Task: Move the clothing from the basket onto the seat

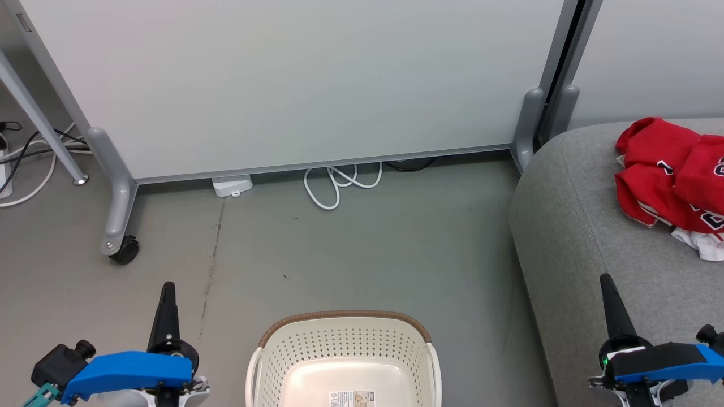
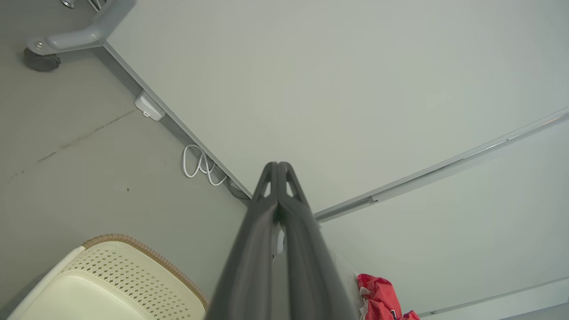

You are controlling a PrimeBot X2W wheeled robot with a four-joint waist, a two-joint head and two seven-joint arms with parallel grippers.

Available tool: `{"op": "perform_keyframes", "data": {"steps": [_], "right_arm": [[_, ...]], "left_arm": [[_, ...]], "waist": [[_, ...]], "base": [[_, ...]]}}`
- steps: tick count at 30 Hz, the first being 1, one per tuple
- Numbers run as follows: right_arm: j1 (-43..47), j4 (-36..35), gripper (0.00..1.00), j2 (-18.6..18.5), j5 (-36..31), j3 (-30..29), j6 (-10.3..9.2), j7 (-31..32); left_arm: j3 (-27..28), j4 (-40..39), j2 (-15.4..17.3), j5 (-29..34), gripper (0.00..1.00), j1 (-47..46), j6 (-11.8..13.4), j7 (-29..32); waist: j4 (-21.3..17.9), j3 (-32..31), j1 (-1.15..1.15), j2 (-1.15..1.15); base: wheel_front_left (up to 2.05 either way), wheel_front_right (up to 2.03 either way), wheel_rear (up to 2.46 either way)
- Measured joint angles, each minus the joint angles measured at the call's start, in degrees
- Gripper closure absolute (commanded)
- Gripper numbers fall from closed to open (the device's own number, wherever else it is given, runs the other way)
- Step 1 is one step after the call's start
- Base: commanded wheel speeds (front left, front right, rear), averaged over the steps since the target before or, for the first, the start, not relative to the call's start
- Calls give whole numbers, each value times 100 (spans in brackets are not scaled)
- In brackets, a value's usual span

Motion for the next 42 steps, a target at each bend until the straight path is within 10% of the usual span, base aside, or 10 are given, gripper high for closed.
{"op": "perform_keyframes", "data": {"steps": [42], "right_arm": [[-168, -26, 100, -4, 2342, -31, 0, 580]], "left_arm": [[290, -11, 0, -2275, 100, -224, -53, 578]], "waist": [[-146, -32, 0, 0]], "base": [[0, 0, 0]]}}
